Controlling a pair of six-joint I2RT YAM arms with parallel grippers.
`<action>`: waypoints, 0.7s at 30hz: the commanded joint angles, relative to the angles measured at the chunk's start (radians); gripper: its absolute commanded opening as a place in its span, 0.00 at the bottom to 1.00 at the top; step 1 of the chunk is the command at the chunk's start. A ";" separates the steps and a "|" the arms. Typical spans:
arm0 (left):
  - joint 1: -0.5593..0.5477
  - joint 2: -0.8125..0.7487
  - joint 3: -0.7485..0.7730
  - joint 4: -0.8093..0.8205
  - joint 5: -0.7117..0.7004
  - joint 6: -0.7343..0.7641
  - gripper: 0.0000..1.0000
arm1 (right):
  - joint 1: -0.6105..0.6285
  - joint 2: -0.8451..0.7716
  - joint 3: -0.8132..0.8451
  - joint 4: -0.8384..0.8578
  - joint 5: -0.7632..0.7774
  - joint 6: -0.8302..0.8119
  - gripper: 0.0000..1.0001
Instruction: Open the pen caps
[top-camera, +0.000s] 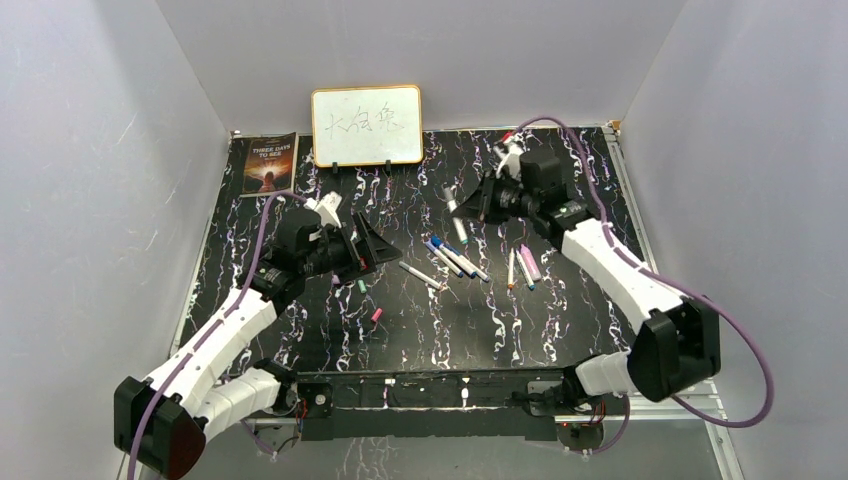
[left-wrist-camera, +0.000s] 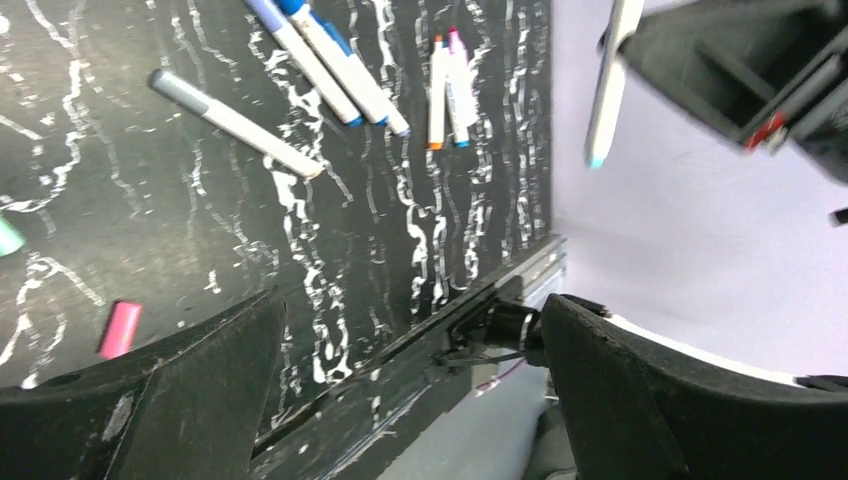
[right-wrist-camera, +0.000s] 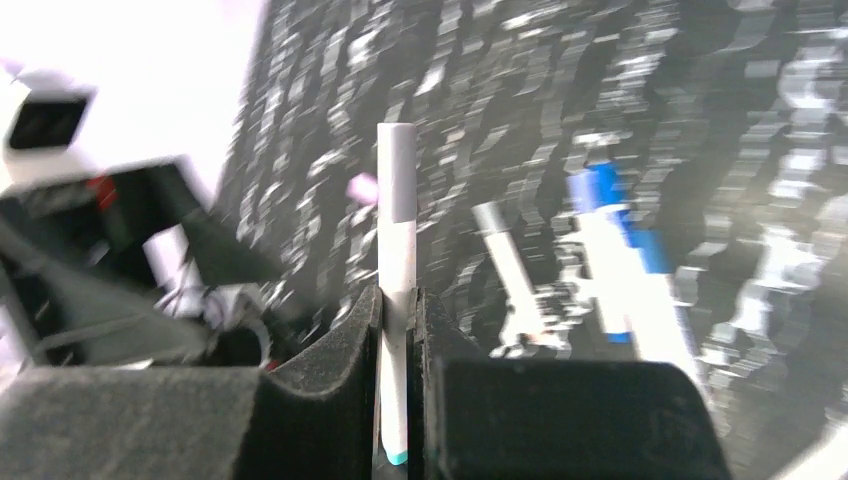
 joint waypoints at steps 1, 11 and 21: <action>-0.003 -0.034 -0.035 0.172 0.086 -0.128 0.98 | 0.152 -0.064 -0.065 0.130 -0.195 0.113 0.00; -0.020 -0.073 -0.055 0.241 0.067 -0.200 0.98 | 0.374 -0.172 -0.132 0.205 -0.091 0.231 0.00; -0.063 -0.076 -0.069 0.229 0.021 -0.211 0.85 | 0.470 -0.105 -0.076 0.237 0.011 0.260 0.00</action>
